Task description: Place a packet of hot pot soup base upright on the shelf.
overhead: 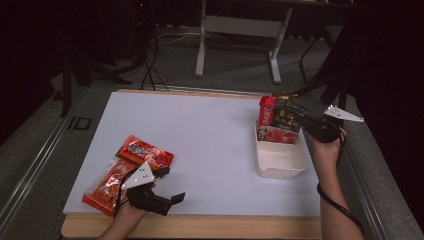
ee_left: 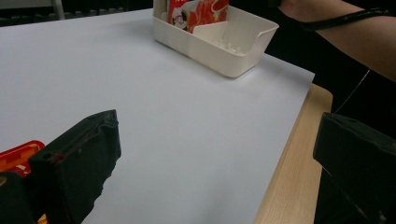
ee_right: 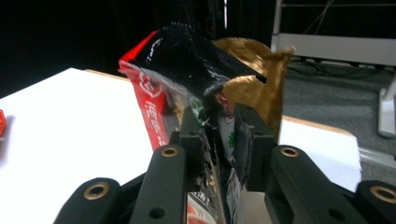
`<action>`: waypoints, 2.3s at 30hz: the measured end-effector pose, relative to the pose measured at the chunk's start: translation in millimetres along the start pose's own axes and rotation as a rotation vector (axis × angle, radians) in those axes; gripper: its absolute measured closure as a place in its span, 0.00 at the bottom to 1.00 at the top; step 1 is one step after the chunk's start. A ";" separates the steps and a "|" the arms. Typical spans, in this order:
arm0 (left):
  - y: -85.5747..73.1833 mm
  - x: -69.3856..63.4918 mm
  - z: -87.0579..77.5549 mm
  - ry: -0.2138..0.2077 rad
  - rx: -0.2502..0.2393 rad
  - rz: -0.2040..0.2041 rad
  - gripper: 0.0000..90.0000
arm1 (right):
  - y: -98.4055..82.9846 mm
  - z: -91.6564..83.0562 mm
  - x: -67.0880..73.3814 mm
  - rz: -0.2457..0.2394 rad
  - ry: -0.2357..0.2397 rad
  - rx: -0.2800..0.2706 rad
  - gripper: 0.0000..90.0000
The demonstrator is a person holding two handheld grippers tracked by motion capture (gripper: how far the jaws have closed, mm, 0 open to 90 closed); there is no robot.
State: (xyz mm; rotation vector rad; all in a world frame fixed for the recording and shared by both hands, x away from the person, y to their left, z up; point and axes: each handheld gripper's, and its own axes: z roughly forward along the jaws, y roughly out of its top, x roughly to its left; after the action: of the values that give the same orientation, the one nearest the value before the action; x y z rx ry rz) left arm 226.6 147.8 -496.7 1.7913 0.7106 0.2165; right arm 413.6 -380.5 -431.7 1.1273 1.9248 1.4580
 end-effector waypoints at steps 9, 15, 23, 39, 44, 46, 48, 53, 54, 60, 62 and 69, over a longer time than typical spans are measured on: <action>0.9 2.4 -1.0 -0.005 -0.024 0.001 0.01 | 1.8 -11.3 2.0 0.072 -0.040 0.027 0.59; 3.0 2.6 -4.1 -0.012 -0.026 -0.012 0.02 | 3.8 -23.3 11.5 0.065 -0.105 0.030 0.40; 5.7 0.2 -4.6 0.006 0.022 -0.001 0.02 | 3.7 -46.5 36.1 0.041 -0.106 -0.025 0.15; 13.6 4.1 -10.6 0.001 0.073 0.005 0.03 | -4.2 -69.1 116.9 -0.048 0.055 -0.048 0.16; 14.8 8.8 -15.7 -0.001 0.095 -0.004 0.05 | -11.9 -65.2 133.6 -0.063 0.119 -0.025 0.17; 14.2 10.6 -18.1 0.002 0.103 0.000 0.05 | -14.0 -63.6 138.9 -0.092 0.134 -0.015 0.17; 12.9 12.6 -21.8 0.012 0.101 0.010 0.08 | -15.7 -62.5 141.0 -0.108 0.166 -0.014 0.17; 10.4 20.6 -33.2 0.051 0.097 0.010 0.17 | -19.2 -63.3 143.7 -0.110 0.172 -0.015 0.17; 10.1 22.6 -35.6 0.061 0.098 0.010 0.17 | -19.0 -63.8 144.4 -0.115 0.172 -0.012 0.17; 7.8 37.1 -54.0 0.125 0.090 -0.015 0.26 | -19.2 -65.4 148.6 -0.126 0.184 -0.025 0.17; 6.9 42.5 -60.8 0.149 0.092 -0.019 0.30 | -20.4 -65.1 150.3 -0.137 0.184 -0.024 0.17; -1.2 58.8 -79.9 0.248 0.105 -0.042 0.44 | -23.1 -66.9 152.9 -0.141 0.189 -0.022 0.17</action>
State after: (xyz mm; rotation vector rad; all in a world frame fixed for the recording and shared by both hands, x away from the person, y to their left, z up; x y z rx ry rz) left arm 234.8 245.6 -482.3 1.8663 0.9489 0.3839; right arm 270.4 -293.0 -415.7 0.8501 2.0637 1.5511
